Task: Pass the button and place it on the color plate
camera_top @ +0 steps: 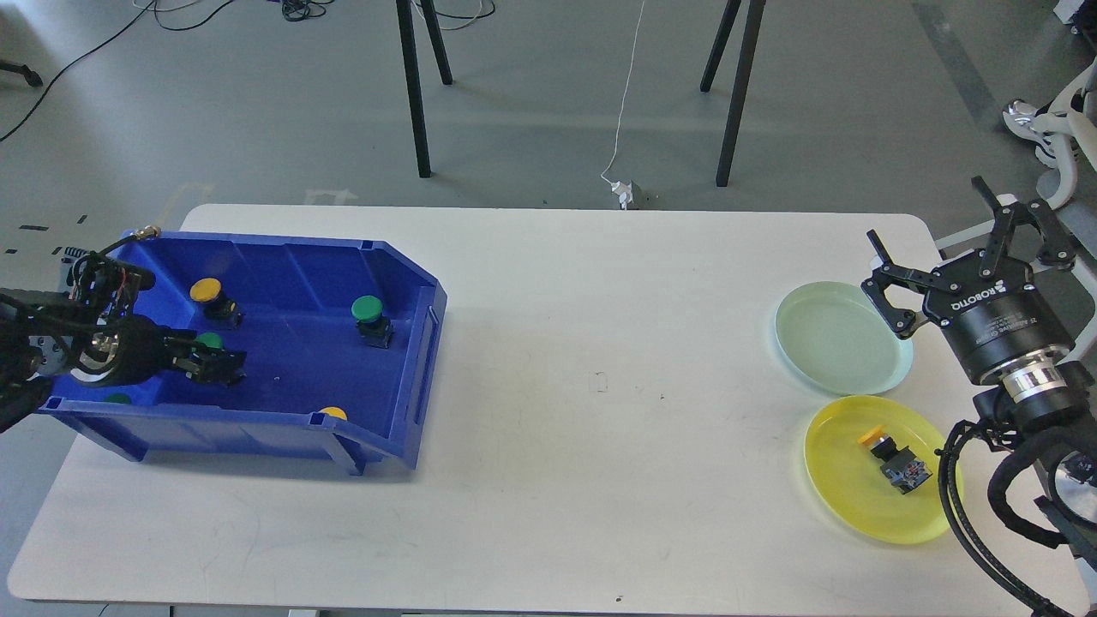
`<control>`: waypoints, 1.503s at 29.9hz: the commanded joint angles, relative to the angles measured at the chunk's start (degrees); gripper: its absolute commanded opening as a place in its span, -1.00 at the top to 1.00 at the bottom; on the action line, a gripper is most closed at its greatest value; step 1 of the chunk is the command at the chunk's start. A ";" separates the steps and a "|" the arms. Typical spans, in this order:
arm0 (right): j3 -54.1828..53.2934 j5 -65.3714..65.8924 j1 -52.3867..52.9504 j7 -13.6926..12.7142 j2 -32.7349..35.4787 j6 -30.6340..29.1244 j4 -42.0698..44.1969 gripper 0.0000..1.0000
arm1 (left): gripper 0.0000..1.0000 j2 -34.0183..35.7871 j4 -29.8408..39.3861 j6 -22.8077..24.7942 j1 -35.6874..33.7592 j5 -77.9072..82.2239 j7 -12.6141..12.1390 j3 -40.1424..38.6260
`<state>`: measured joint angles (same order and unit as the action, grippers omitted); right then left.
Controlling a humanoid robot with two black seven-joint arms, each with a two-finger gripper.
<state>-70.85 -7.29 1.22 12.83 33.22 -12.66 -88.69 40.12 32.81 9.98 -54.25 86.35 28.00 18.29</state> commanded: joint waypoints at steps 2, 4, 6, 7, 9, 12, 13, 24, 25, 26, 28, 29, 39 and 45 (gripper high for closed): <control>-0.08 0.00 -0.43 0.08 0.00 -0.34 0.01 -0.98 | -0.09 -0.22 -0.56 -0.05 0.28 0.05 0.00 0.08; -0.08 0.00 -0.69 0.09 0.00 -0.61 0.01 -0.98 | 0.18 -0.31 -1.17 -0.31 0.90 0.13 0.00 -0.01; -0.08 0.00 -0.78 0.09 0.00 -0.70 0.01 -0.98 | 0.53 -0.31 -1.43 -0.31 1.07 0.31 0.00 0.08; 0.01 0.00 -0.78 0.09 0.00 -0.70 0.01 -0.98 | 0.75 -0.31 -1.44 -0.31 1.08 0.74 0.00 0.16; -0.08 0.00 -0.87 0.09 0.00 -0.70 0.01 -0.98 | 0.91 -0.49 -1.44 -0.31 1.08 1.71 0.00 0.17; -0.08 0.00 -1.13 0.17 -0.09 -0.70 0.01 -0.98 | 0.94 -0.40 -0.74 -0.66 0.55 1.45 0.00 -0.36; -0.08 0.00 -1.13 0.17 -0.09 -0.70 0.01 -0.98 | 0.94 0.04 -0.12 -1.10 0.20 1.28 0.00 -0.71; -0.08 0.52 -1.13 0.09 0.26 -0.79 0.01 -0.98 | 0.94 16.63 26.47 -0.76 -2.53 0.49 0.00 -15.01; 0.09 0.70 -1.13 0.09 0.61 -0.79 0.01 -0.98 | 0.94 18.31 29.73 -0.49 -2.44 0.31 0.00 -17.13; 0.35 1.31 -1.13 0.00 0.79 -0.79 -0.08 -0.98 | 0.94 19.89 33.16 -0.92 -2.09 -0.39 0.00 -19.67; 1.49 5.77 -1.13 -0.18 1.49 -0.79 -0.34 -0.98 | 0.94 20.69 38.62 -2.94 -0.95 -4.50 0.00 -22.76; 2.37 9.45 -1.13 -0.18 2.62 -0.79 -0.60 -0.98 | 0.94 20.52 41.34 -5.12 0.10 -8.18 0.00 -23.47; 8.70 24.35 -0.26 -0.18 9.75 -2.62 -5.08 -0.98 | 0.94 -4.50 48.41 -17.80 1.07 -25.62 0.00 -27.52; 15.11 24.35 6.41 0.26 10.11 -6.67 -5.27 -0.98 | 0.93 -9.89 45.32 -18.68 2.13 -26.93 0.00 -27.69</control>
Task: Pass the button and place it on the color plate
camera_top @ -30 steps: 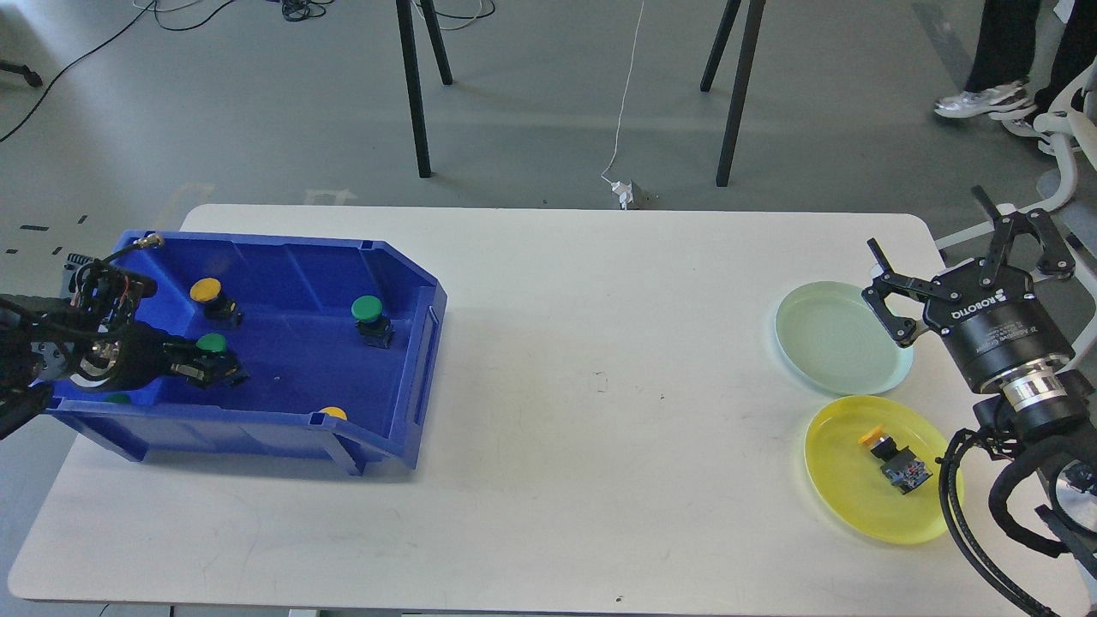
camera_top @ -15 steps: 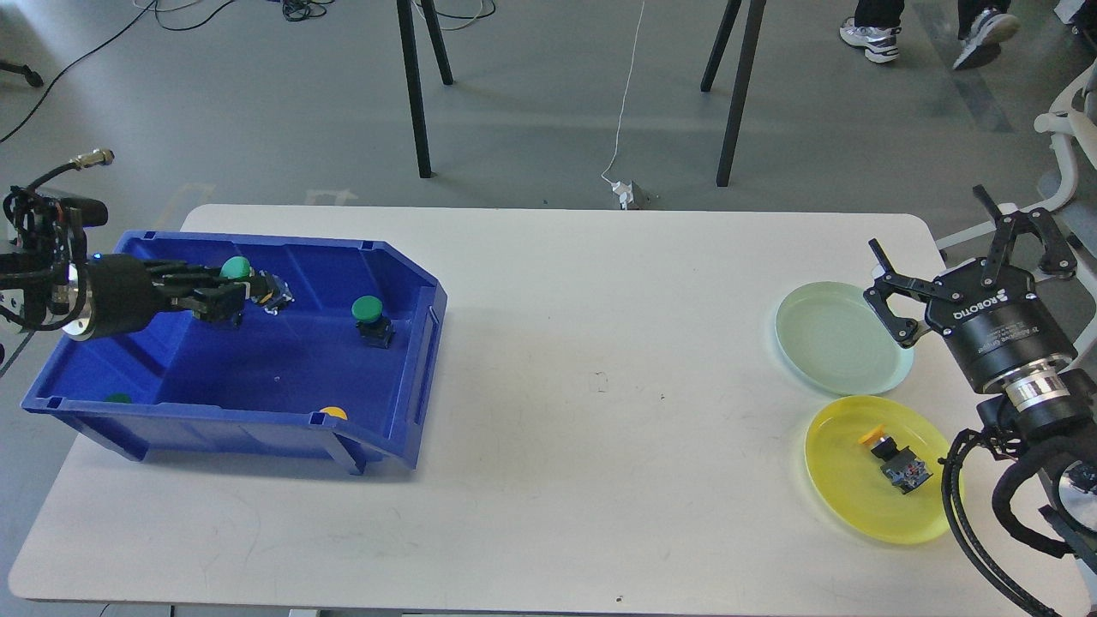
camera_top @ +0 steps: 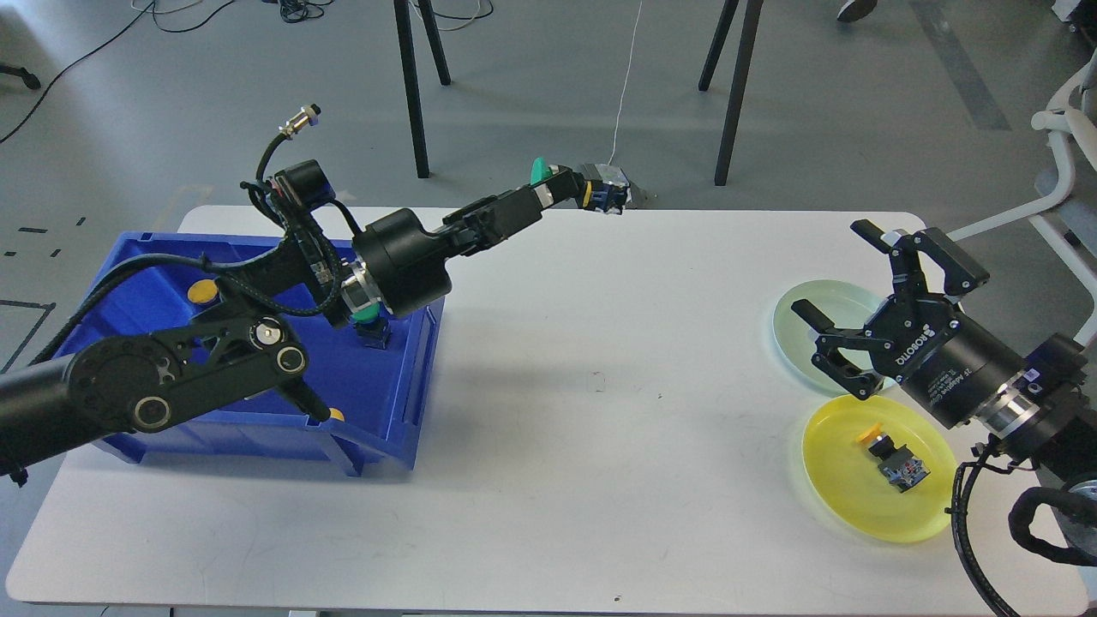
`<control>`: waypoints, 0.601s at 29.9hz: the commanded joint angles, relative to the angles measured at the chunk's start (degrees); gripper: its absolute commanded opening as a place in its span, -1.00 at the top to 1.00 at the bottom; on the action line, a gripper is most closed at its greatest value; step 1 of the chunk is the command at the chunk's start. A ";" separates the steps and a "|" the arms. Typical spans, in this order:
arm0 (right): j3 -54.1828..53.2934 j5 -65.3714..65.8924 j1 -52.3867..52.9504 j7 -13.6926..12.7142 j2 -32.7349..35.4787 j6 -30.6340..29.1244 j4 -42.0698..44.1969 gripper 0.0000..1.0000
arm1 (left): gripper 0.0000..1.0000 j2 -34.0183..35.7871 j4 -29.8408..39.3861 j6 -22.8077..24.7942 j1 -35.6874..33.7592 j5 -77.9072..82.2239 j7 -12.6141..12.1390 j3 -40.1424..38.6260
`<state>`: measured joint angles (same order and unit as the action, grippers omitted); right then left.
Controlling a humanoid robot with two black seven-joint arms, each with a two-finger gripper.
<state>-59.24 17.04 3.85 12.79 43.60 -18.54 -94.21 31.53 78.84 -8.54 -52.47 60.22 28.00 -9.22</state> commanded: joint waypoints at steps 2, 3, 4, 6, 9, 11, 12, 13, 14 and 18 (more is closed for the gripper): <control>7.36 -0.34 8.25 0.56 -0.88 -0.80 0.61 -0.98 | 0.93 -1.30 -0.71 -0.16 0.35 -0.89 0.00 -0.10; 9.39 -0.52 10.45 0.65 -1.50 -0.71 0.78 -0.98 | 0.93 -1.21 -0.71 -0.07 0.35 -0.89 0.00 -0.10; 11.67 -0.78 12.91 0.74 -2.81 -0.62 1.04 -0.98 | 0.93 -1.04 -0.71 -0.07 0.35 -0.89 0.00 -0.10; 14.14 -1.04 16.26 0.91 -5.10 -0.36 2.36 -0.98 | 0.92 -0.95 -0.62 -0.07 0.44 -0.98 0.00 -0.01; 15.38 -1.83 18.56 1.44 -6.25 -0.36 3.94 -0.98 | 0.92 -1.03 -0.62 0.02 0.44 -0.98 0.00 -0.01; 15.73 -2.62 19.96 1.53 -6.51 -0.36 4.65 -0.98 | 0.92 -1.30 -0.62 -0.07 0.44 -0.98 0.00 -0.01; 16.17 -2.80 20.75 1.44 -6.77 -0.36 4.91 -0.98 | 0.92 -1.30 -0.62 -0.07 0.44 -1.06 0.00 -0.01; 17.13 -2.98 21.72 1.44 -7.30 -0.36 5.44 -0.98 | 0.92 -1.38 -0.62 -0.07 0.35 -1.07 0.00 -0.01; 18.27 -2.98 22.68 1.44 -7.83 -0.36 5.96 -0.98 | 0.92 -1.39 -0.62 -0.07 0.35 -1.07 0.00 -0.01; 21.70 -3.07 26.64 1.53 -9.50 -0.27 7.81 -0.98 | 0.92 -1.47 -0.62 -0.07 0.44 -1.07 0.00 -0.01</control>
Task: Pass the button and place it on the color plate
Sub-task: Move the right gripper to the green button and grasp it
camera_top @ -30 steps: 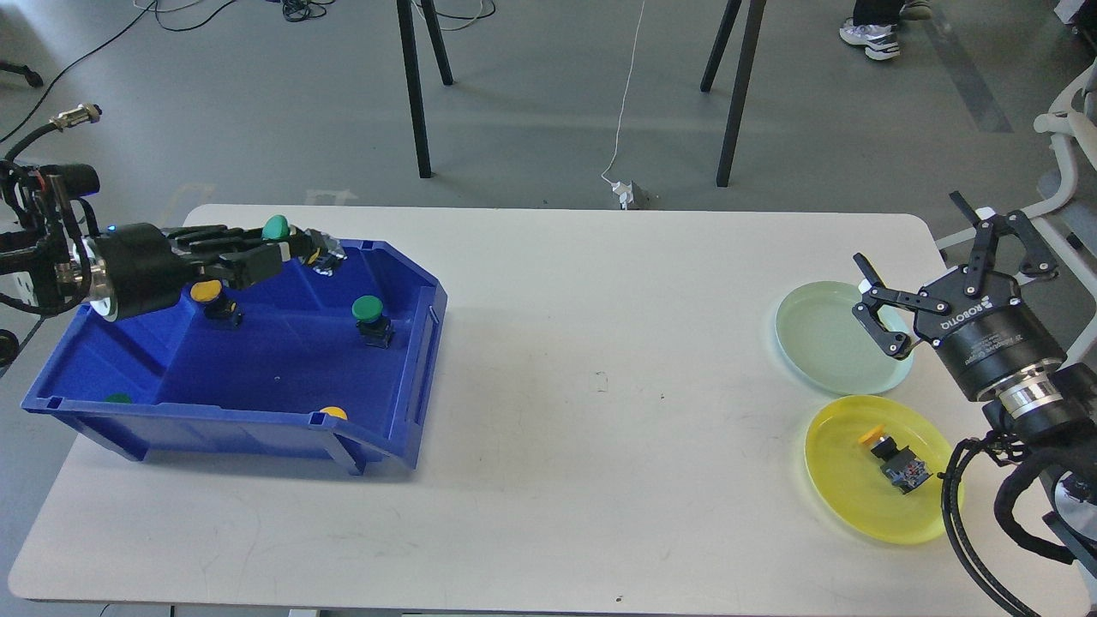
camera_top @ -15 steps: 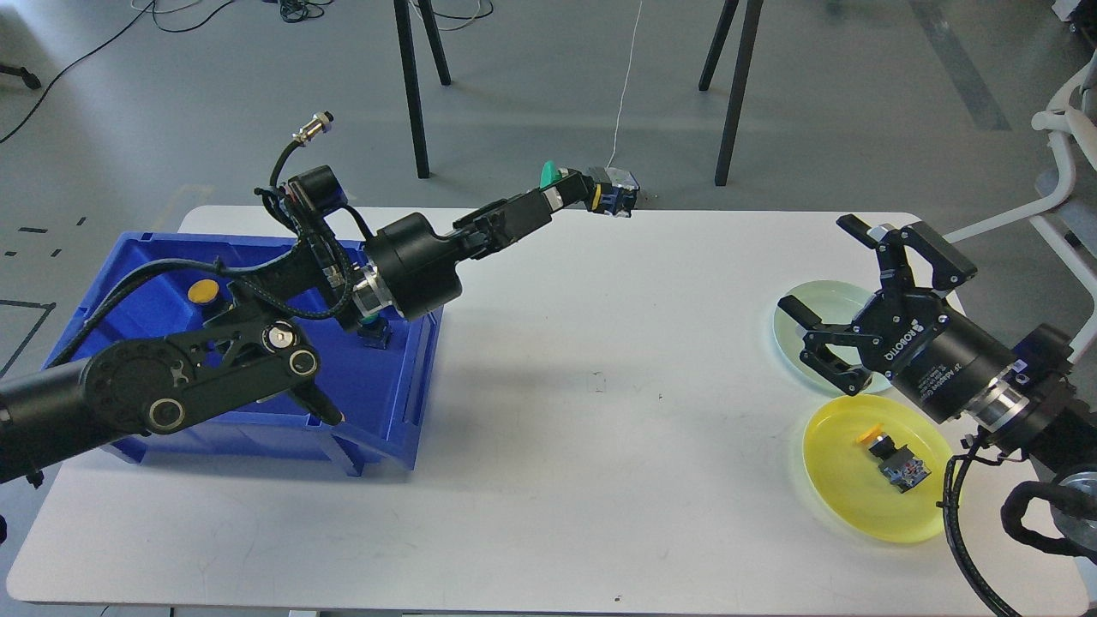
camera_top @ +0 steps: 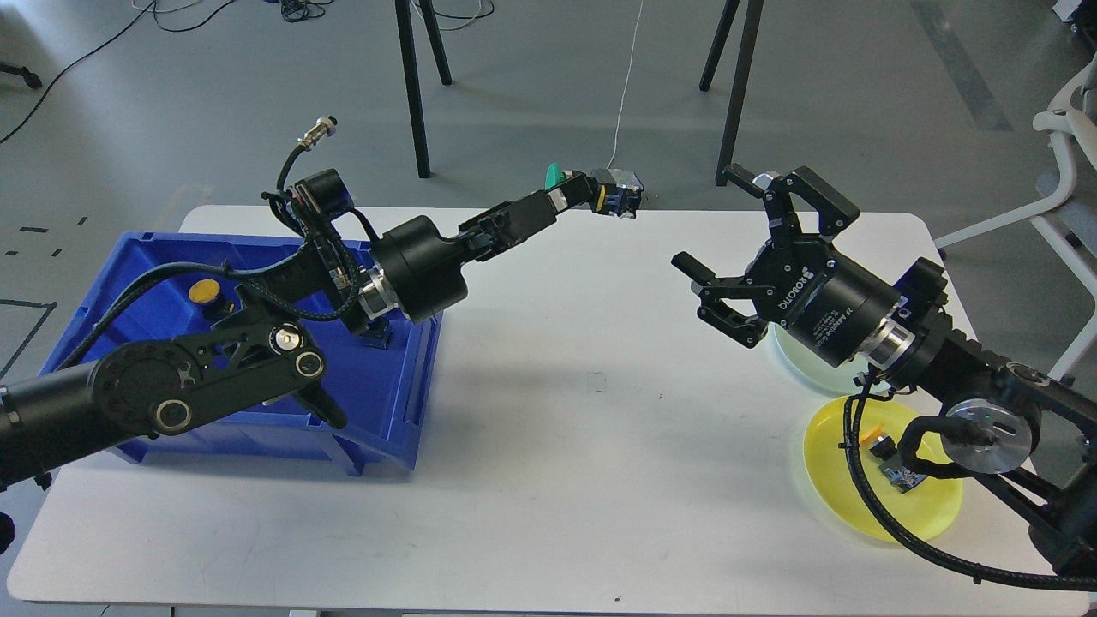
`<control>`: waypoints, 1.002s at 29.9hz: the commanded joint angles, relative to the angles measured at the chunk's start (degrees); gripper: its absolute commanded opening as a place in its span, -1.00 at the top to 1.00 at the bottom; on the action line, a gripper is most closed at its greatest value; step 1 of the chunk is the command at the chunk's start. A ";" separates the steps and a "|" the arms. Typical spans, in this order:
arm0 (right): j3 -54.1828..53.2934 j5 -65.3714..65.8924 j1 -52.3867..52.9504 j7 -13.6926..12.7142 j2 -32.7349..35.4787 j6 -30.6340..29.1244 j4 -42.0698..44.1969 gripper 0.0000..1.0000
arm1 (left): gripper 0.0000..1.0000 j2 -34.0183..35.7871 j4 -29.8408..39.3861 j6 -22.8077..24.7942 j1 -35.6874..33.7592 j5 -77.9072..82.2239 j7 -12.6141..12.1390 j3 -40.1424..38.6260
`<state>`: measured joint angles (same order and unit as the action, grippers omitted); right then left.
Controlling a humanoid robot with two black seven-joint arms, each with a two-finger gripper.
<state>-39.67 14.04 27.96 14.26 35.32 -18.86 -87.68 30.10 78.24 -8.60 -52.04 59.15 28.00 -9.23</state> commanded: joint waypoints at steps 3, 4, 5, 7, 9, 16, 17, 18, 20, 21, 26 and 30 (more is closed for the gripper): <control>2.76 -0.15 4.12 0.07 -2.89 0.05 2.51 -0.98 | 0.92 0.22 -0.01 -0.01 0.01 0.09 0.00 0.09; 2.84 -0.41 4.64 0.07 -3.41 0.05 2.86 -0.98 | 0.92 0.22 -0.01 -0.01 0.01 0.09 0.00 0.09; 3.02 -0.93 5.26 0.07 -3.85 0.14 3.04 -0.98 | 0.92 0.31 -0.01 0.08 0.01 0.09 0.00 0.09; 3.80 -1.99 6.05 0.07 -4.12 0.49 3.30 -0.98 | 0.92 0.31 -0.01 0.08 0.01 0.09 0.00 0.09; 5.73 -3.13 7.80 0.07 -4.38 0.58 4.44 -0.98 | 0.92 0.31 -0.01 0.08 0.10 0.09 0.00 0.09; 8.38 -3.93 11.68 -0.11 -7.37 1.20 7.35 -0.96 | 0.92 0.31 -0.01 0.17 0.10 0.09 0.00 0.18; 8.47 -3.93 11.68 -0.11 -7.55 1.20 7.44 -0.96 | 0.93 0.31 -0.01 0.17 0.10 0.09 0.00 0.18; 8.47 -3.93 11.68 -0.20 -7.64 1.02 7.44 -0.94 | 0.92 0.31 -0.01 0.17 0.10 0.09 0.00 0.18; 8.82 -4.02 11.68 -0.20 -7.73 1.02 7.35 -0.89 | 0.92 0.40 -0.01 0.17 0.10 0.09 0.00 0.18; 9.17 -4.02 11.86 -0.20 -7.81 1.02 7.35 -0.84 | 0.92 0.40 -0.01 0.17 0.10 0.09 0.00 0.18; 9.52 -4.19 11.86 -0.20 -7.46 0.93 6.91 0.17 | 0.92 0.40 -0.01 0.17 0.10 0.09 0.00 0.18; 9.44 -4.10 11.86 -0.11 -7.11 0.67 6.82 0.39 | 0.92 0.40 -0.01 0.08 0.10 0.09 0.00 0.27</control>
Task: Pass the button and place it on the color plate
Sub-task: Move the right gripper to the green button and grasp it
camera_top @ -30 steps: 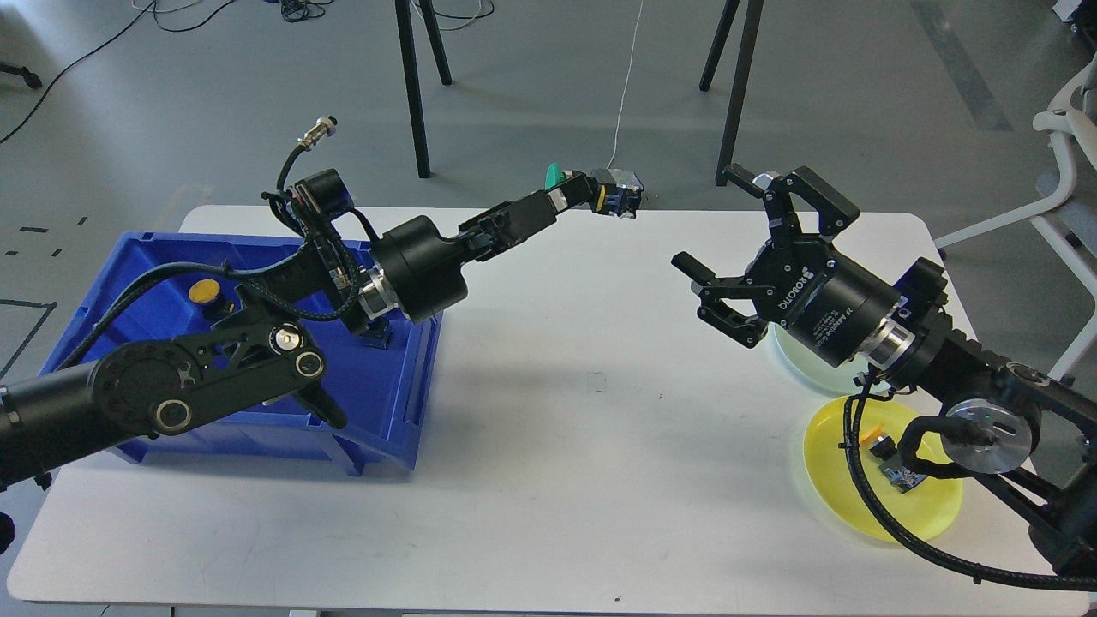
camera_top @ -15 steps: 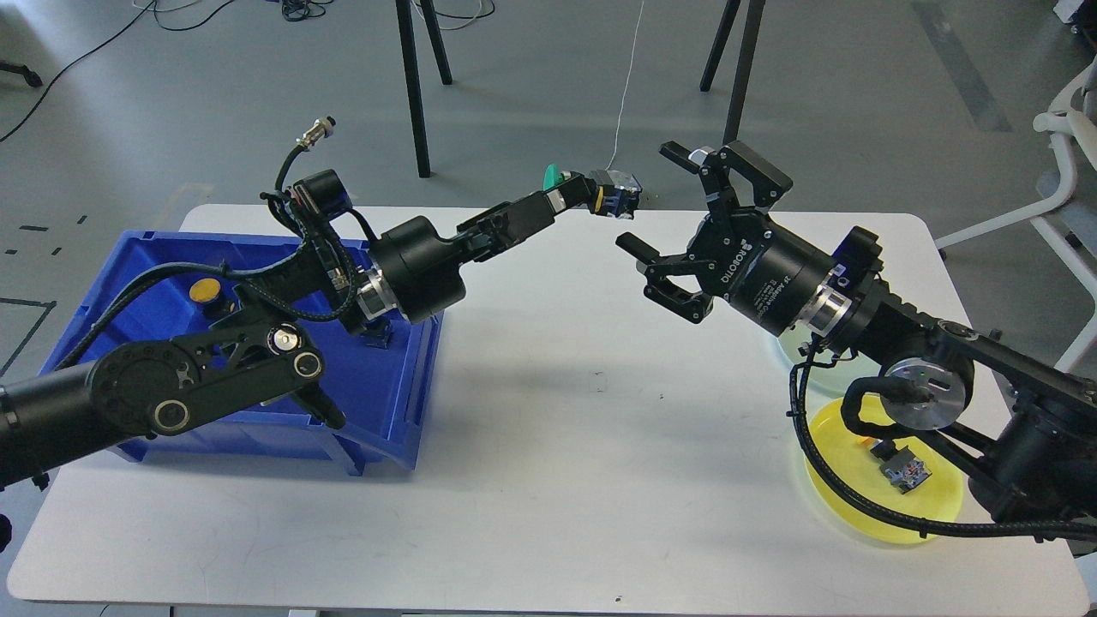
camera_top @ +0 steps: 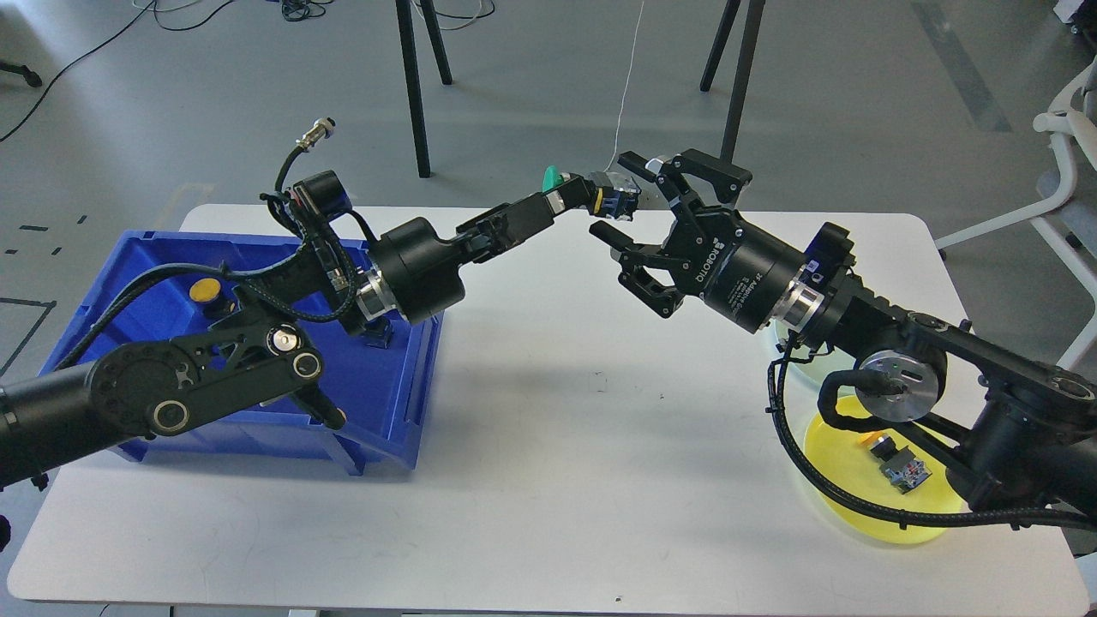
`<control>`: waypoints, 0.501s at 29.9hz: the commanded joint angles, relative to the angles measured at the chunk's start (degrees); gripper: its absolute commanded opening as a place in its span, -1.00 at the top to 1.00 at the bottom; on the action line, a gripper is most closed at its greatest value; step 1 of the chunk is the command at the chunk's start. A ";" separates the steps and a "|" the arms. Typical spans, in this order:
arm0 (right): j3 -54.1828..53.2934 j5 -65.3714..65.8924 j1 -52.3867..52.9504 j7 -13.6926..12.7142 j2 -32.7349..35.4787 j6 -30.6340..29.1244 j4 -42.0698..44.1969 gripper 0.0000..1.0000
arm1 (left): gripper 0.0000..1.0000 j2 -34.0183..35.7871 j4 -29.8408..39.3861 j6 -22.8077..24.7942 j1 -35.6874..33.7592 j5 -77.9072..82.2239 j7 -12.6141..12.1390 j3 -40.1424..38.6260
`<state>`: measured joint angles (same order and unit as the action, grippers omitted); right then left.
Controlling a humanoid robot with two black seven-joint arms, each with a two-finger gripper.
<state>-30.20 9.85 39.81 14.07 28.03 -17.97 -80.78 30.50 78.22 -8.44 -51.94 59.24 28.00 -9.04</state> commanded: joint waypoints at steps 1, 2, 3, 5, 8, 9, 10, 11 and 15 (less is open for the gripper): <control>-0.04 0.09 0.00 -0.01 0.18 -0.22 -0.08 0.46 | 0.92 0.00 0.00 -0.17 0.00 0.00 0.00 0.17; -0.04 0.17 0.00 0.08 0.09 -0.22 -0.08 0.52 | 0.92 0.00 0.00 -0.17 0.00 0.00 0.00 0.17; -0.12 0.17 0.00 0.08 0.09 -0.22 -0.08 0.67 | 0.92 0.00 0.00 -0.17 0.00 0.00 0.00 0.25; -0.30 0.26 0.00 -0.01 -0.34 0.57 0.18 0.90 | 0.92 0.00 0.00 -0.35 0.00 0.00 0.00 0.26; -0.21 0.17 -0.08 -0.01 -0.26 1.01 0.10 0.97 | 0.90 -0.09 0.09 -1.31 0.00 0.00 0.00 0.43; -0.12 0.17 -0.08 -0.01 -0.26 1.01 0.01 0.98 | 0.87 -0.18 0.09 -1.75 0.00 0.00 0.00 0.52; -0.12 0.17 -0.08 -0.01 -0.26 1.01 0.01 0.99 | 0.86 -0.18 0.09 -1.93 0.09 0.00 0.00 0.52; -0.12 0.17 -0.08 -0.01 -0.35 1.01 0.01 0.99 | 0.82 -0.18 0.09 -2.02 0.09 0.00 0.00 0.52; -0.04 0.17 0.00 -0.01 -0.26 1.10 0.01 0.99 | 0.27 -0.35 0.09 -2.20 0.09 -0.09 0.00 0.43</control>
<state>-30.40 10.00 39.77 14.08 27.71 -16.96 -80.76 30.22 78.29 -10.46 -51.86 59.25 28.00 -8.55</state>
